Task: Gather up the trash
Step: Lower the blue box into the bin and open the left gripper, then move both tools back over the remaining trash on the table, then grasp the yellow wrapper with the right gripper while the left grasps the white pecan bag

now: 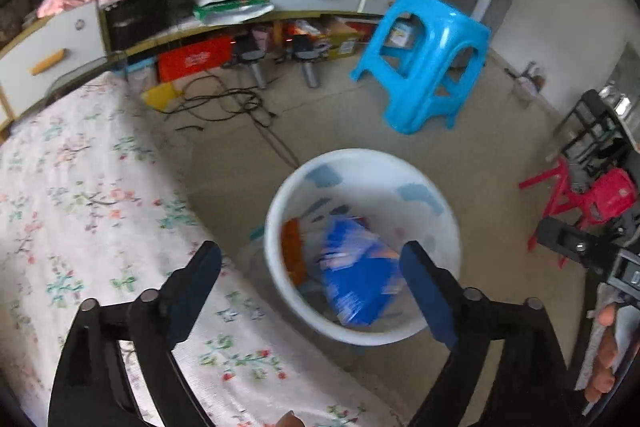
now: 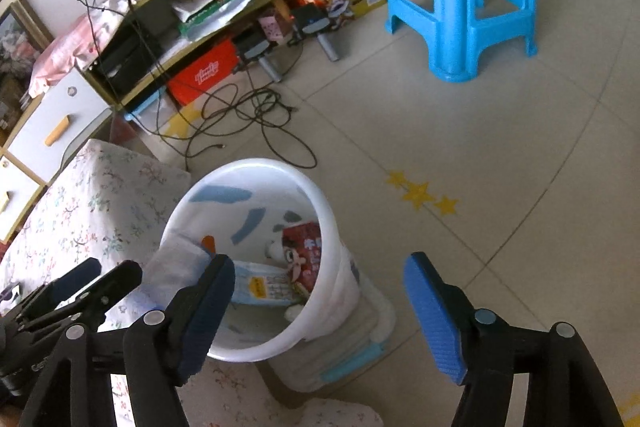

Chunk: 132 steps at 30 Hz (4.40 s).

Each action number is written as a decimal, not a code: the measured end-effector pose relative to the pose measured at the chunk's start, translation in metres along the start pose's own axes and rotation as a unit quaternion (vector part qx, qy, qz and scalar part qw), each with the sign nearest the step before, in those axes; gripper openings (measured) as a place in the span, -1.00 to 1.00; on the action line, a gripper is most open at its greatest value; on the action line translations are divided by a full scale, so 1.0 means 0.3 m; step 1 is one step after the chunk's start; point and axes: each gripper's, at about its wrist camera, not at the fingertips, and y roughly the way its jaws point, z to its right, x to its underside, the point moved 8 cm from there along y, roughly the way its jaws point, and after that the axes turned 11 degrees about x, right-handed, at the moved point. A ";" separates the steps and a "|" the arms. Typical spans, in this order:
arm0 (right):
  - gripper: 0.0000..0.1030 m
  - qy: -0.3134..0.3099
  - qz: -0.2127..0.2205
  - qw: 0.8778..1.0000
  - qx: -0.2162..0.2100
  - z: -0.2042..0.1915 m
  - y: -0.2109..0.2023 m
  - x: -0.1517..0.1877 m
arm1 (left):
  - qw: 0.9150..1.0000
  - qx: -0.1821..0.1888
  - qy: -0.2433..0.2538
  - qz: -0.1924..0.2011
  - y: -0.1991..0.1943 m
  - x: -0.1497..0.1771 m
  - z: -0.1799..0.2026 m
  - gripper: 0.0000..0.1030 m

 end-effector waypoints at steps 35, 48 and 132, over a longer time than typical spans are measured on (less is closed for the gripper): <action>0.63 -0.156 -0.008 0.986 -0.065 -0.666 -0.046 0.171 | 0.964 -0.209 -0.143 0.077 -0.850 0.352 -0.768 0.98; 0.65 -0.236 -0.029 0.968 -0.082 -1.054 -0.093 0.320 | 0.944 -0.219 -0.231 0.089 -1.024 0.486 -1.082 0.98; -0.84 -0.304 -0.056 0.935 -0.175 -1.250 -0.084 0.451 | 0.987 -0.109 -0.120 -0.013 -0.816 0.557 -0.925 0.80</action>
